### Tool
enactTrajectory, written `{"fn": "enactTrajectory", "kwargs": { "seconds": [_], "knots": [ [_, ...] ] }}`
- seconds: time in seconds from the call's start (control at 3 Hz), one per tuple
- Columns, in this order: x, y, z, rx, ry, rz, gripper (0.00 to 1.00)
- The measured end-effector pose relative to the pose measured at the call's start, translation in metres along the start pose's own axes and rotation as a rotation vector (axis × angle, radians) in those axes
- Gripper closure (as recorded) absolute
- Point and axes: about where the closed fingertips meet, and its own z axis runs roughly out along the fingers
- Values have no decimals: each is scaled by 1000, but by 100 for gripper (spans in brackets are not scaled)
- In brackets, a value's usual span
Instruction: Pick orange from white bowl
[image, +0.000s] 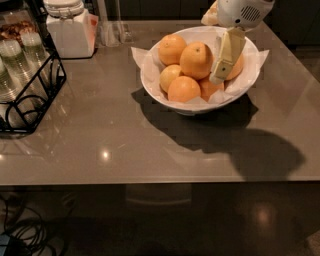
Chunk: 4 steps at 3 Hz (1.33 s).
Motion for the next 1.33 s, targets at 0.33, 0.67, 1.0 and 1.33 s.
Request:
{"fn": "enactTrajectory", "kwargs": {
  "seconds": [0.33, 0.67, 1.0, 1.33],
  "knots": [
    [8, -7, 7, 7, -13, 30, 0],
    [15, -19, 27, -20, -54, 71, 0],
    [18, -30, 48, -51, -86, 102, 0],
    [16, -32, 50, -44, -89, 100, 19]
  ]
}}
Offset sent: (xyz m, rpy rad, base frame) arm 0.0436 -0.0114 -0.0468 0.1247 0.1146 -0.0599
